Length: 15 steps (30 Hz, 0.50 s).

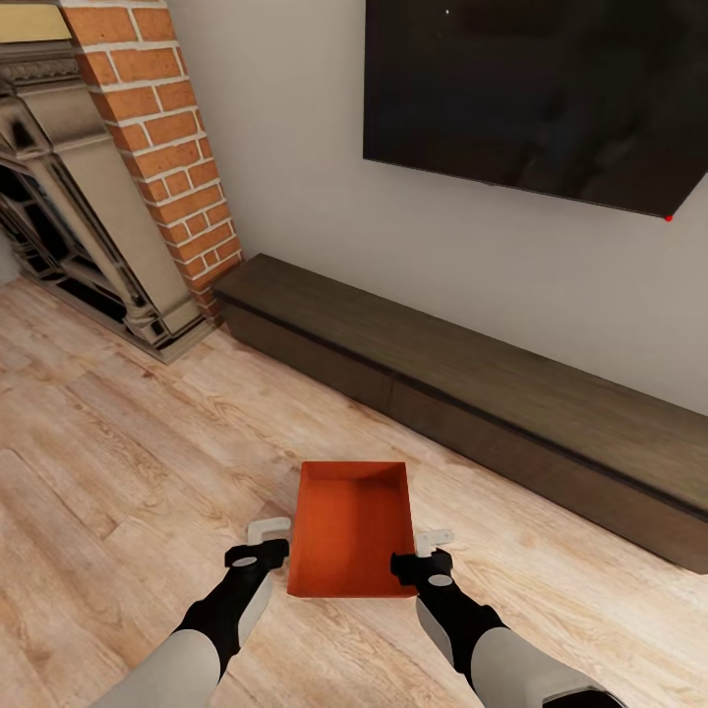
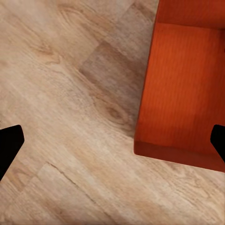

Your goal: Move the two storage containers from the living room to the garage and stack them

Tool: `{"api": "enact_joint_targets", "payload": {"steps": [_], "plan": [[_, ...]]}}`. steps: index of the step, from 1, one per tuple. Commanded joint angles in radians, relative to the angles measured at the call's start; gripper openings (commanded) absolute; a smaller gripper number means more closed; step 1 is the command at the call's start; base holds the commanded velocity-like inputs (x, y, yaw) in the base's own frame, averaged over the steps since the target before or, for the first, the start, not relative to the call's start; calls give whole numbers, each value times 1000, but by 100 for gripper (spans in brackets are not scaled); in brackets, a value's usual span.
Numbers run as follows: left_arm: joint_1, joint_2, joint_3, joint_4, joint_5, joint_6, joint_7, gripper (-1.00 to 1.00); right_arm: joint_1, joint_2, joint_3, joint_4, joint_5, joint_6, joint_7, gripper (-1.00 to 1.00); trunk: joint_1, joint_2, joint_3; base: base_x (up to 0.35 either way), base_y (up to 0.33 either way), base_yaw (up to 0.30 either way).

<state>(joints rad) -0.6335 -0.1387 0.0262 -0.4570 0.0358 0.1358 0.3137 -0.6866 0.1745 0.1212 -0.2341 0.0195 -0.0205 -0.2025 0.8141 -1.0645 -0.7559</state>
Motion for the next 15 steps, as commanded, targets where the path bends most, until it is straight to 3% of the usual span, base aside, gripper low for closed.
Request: {"api": "enact_joint_targets", "payload": {"steps": [1,15], "plan": [[0,0,2,-2,4,5,2,100,-1,0,4,1,1,-1,-6,100,0,0,-1,0,0,0],[0,-2,3,-4,4,7,8,100,-1,0,2,1,-3,-9,-12,100,0,0,-1,0,0,0]]}}
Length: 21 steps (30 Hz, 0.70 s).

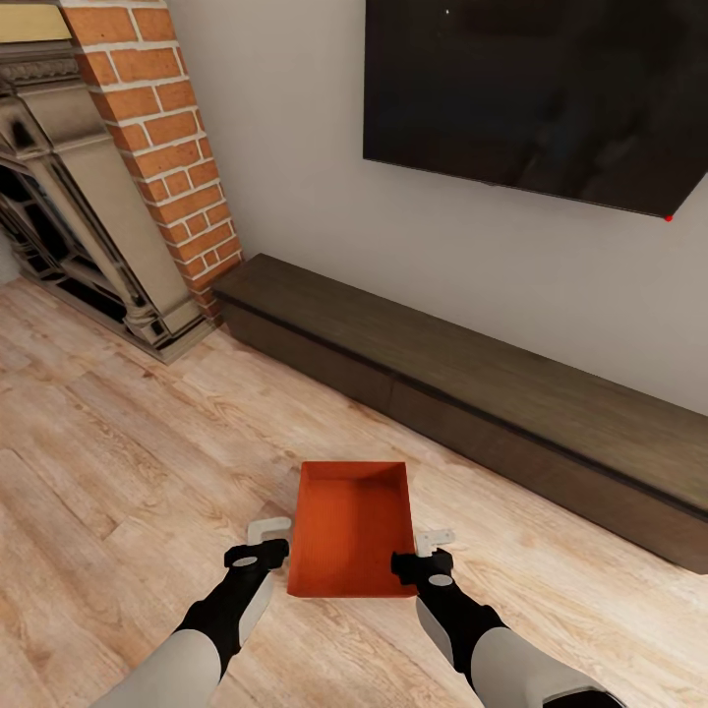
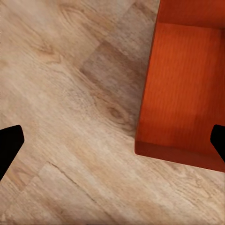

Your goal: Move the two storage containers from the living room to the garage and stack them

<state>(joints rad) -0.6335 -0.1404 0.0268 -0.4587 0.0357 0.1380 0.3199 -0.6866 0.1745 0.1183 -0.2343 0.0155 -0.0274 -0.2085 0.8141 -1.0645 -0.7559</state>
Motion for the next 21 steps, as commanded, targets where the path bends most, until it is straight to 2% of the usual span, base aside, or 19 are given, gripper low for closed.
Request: {"api": "enact_joint_targets", "payload": {"steps": [1,2,3,6,7,8,10,12,13,15,16,19,21], "plan": [[0,-2,3,-2,4,9,0,100,-1,0,5,1,1,-2,-5,100,0,0,-1,0,0,0],[0,-4,3,-4,4,11,-1,100,-1,0,4,1,1,-3,-4,100,0,0,-1,0,0,0],[0,-7,-3,-69,3,30,-2,100,-1,0,2,1,1,-5,-2,100,0,0,-1,0,0,0],[0,-8,-17,-82,2,43,-7,100,-1,0,2,1,1,-5,-3,100,0,0,-1,0,0,0],[0,-8,-35,-81,2,46,-9,100,-1,0,1,1,1,-5,-3,100,0,0,-1,0,0,0],[0,-8,-88,-41,20,42,-6,100,-1,0,1,1,0,-9,-4,100,0,0,-1,0,0,0],[0,-9,-93,-37,22,34,-3,100,-1,0,1,1,0,-14,-4,100,0,0,-1,0,0,0],[0,-10,-94,-37,23,13,-2,100,-1,0,1,1,-1,-19,-5,100,0,0,-1,0,0,0],[0,-7,-94,-26,27,-97,0,100,-1,0,0,1,-1,-22,-6,100,0,0,-1,0,0,0],[0,-5,-94,-22,30,-136,0,100,-1,0,-1,1,-2,-23,-6,100,0,0,-1,0,0,0],[0,-5,-101,-11,30,-66,-4,100,-1,0,-2,1,-2,-22,-6,100,0,0,-1,0,0,0],[0,-4,-104,-23,24,-7,-8,100,-1,0,-14,1,-3,-23,-6,100,0,0,-1,0,0,0],[0,-4,-104,-29,20,8,-10,100,-1,0,-22,1,-3,-23,-5,100,0,0,-1,0,0,0]]}}
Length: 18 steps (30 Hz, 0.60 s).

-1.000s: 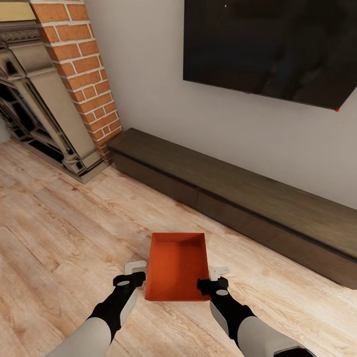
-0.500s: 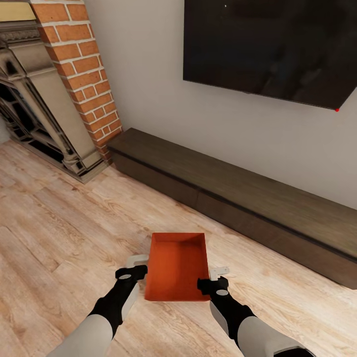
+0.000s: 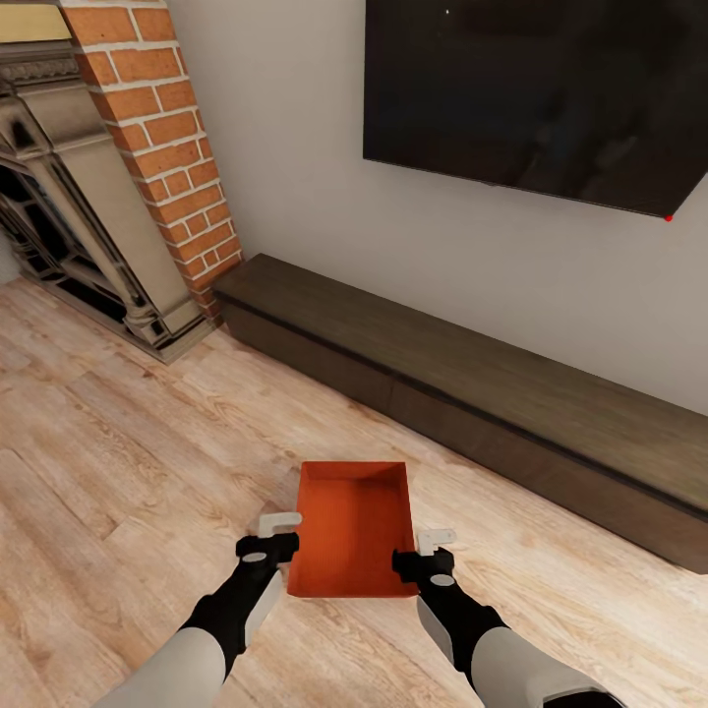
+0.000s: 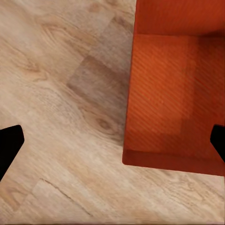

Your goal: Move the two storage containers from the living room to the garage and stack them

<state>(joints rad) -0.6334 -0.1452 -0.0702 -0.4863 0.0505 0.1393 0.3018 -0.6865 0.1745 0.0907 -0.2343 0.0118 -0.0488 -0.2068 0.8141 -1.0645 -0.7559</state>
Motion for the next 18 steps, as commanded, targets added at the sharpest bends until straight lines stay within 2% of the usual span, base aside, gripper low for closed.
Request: {"api": "enact_joint_targets", "payload": {"steps": [1,6,18], "plan": [[0,1,-8,-5,2,14,7,100,-1,0,3,1,1,-2,-7,100,0,0,-1,0,0,0],[0,1,-13,-7,-14,21,6,100,-1,0,-2,1,1,-2,-6,100,0,0,-1,0,0,0],[0,-5,-13,-10,-15,14,14,100,-1,-8,-29,-26,0,12,-6,100,0,0,-1,0,0,0]]}}
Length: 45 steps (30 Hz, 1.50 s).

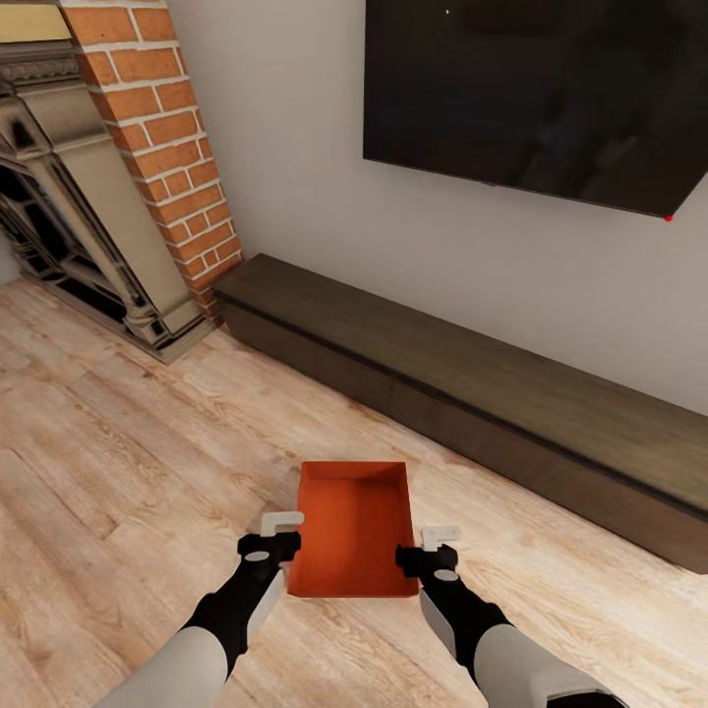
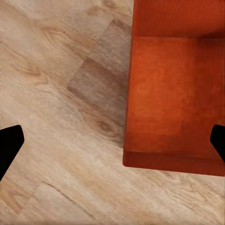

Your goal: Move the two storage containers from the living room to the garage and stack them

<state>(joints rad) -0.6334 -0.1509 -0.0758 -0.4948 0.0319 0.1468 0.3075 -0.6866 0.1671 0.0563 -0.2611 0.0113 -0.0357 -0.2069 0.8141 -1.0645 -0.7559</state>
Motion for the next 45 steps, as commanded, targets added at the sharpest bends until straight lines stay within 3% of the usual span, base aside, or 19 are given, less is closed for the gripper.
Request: {"api": "enact_joint_targets", "payload": {"steps": [1,6,25,28,32,34,45], "plan": [[0,0,-7,-3,3,7,8,100,-1,0,6,1,1,-1,-6,100,0,0,-1,0,0,0],[0,-1,-7,-7,5,7,10,100,-1,-1,4,-1,1,-1,-6,100,0,0,-1,0,0,0],[0,-2,-8,-9,5,21,-3,100,-1,-3,5,-2,3,-15,0,100,73,-133,-60,0,0,0],[0,-3,-8,-6,6,22,-2,100,-1,-9,4,-4,4,-13,0,100,84,-154,-70,0,0,0],[0,-3,-8,4,7,23,-2,100,-1,-58,4,-26,1,-5,3,100,100,-182,-82,0,0,0],[0,-3,-7,5,8,23,-2,100,-1,-69,4,-31,0,-3,6,100,107,-196,-88,0,0,0],[0,-16,-7,2,5,12,-2,100,-1,-72,3,-35,0,-2,9,100,150,-273,-123,0,0,0]]}}
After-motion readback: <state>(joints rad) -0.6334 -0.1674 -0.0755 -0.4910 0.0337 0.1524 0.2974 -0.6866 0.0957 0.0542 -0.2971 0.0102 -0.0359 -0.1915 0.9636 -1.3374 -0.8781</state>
